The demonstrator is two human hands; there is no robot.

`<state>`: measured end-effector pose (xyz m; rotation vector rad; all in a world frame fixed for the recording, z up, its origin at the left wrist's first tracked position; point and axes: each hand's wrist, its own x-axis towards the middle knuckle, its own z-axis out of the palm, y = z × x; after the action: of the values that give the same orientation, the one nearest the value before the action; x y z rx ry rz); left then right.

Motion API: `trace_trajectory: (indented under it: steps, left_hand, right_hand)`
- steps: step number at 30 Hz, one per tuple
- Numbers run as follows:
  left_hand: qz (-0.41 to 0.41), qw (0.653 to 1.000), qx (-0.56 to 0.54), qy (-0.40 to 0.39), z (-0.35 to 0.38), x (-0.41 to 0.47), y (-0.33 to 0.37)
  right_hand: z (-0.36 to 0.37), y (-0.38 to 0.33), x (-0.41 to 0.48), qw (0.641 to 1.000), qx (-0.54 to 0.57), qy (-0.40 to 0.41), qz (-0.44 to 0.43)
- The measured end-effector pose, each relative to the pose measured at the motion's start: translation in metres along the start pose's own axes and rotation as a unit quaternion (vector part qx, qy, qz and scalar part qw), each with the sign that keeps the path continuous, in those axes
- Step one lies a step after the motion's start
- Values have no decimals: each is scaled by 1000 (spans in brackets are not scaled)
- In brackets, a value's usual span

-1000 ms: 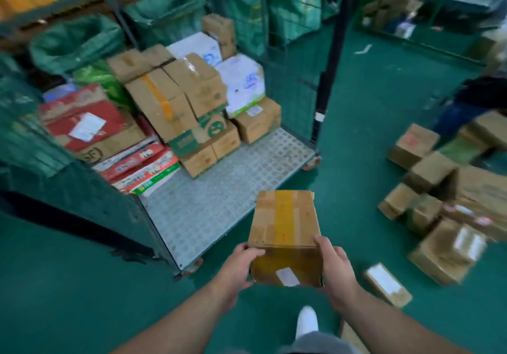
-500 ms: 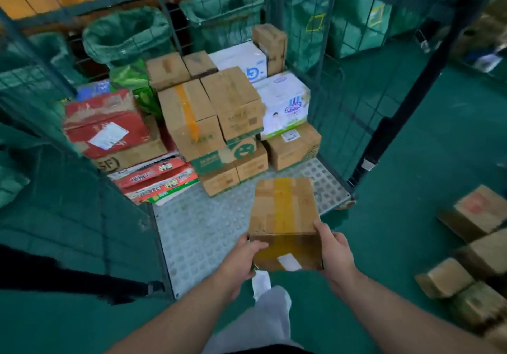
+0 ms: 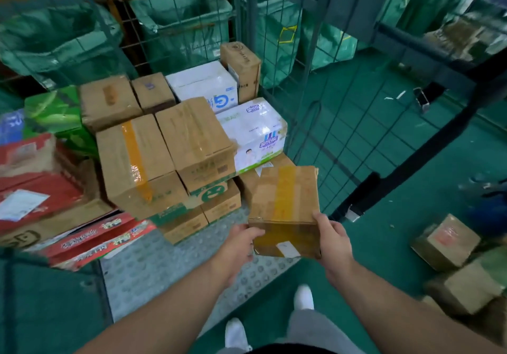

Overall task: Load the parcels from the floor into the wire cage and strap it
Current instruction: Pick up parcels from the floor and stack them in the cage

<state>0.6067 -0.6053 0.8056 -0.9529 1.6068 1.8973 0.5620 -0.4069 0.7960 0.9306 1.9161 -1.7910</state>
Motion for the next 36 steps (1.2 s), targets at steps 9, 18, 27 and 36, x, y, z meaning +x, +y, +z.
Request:
trace_trajectory:
  steps: [9, 18, 27, 36]
  left_hand:
    - [5, 991, -72, 110, 37, 142, 134]
    - [41, 968, -168, 181, 21, 229, 242]
    - [-43, 944, -166, 282, -10, 192, 220]
    - [-68, 956, -128, 254, -5, 186, 215]
  right_hand:
    - [74, -113, 196, 997, 2, -75, -4]
    - [210, -223, 330, 978, -87, -155, -112]
    - [321, -227, 377, 918, -295, -246, -101]
    - [317, -231, 376, 903, -347, -238, -87]
